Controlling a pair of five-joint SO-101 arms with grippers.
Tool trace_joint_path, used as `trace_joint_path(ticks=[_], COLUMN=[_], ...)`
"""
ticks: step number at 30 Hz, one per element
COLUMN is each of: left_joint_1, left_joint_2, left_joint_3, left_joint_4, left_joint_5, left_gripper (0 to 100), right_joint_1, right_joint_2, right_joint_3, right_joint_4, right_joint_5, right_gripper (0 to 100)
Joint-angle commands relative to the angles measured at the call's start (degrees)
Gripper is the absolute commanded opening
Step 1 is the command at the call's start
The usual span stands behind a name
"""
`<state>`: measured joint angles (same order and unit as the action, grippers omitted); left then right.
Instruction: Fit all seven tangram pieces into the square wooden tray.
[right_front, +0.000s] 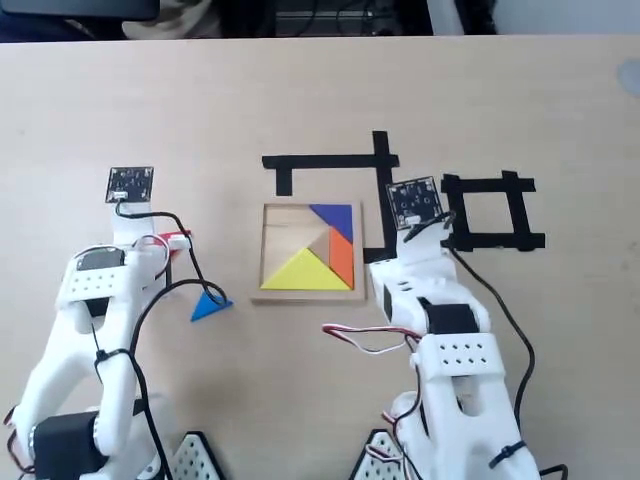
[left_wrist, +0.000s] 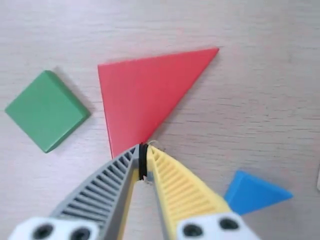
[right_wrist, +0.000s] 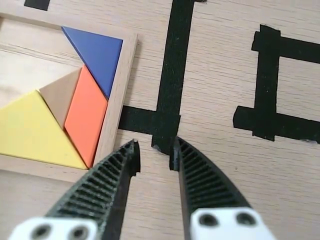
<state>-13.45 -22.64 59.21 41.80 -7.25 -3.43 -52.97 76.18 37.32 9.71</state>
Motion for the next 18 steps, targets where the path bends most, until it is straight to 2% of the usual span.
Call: trace_joint_path(ticks=[1,6,12,18], left_joint_1=[-1.19,-3.30,-1.10,0.40], left_joint_2=[-2.46,-12.22,-23.74,-25.41], left_joint_3=[-0.13,0.48,6.20,7.16], left_joint_4=[-0.18,5.36,5.63,5.80], left_joint_5=[0.79,3.34,3.25,3.25], left_gripper=[3,3,3,3], right_joint_1=[-0.53,-0.53,-0.53,-0.62], right_joint_2=[-1.10,-1.10,-1.10,-1.10], right_joint_3=[-0.66,-1.19,-1.19,-1.27], right_joint_4=[-0.97,-0.88,-1.05,-0.79], right_joint_5=[-0.44,-0.53,-0.53,-0.53], right_gripper=[12.0,12.0,12.0,12.0])
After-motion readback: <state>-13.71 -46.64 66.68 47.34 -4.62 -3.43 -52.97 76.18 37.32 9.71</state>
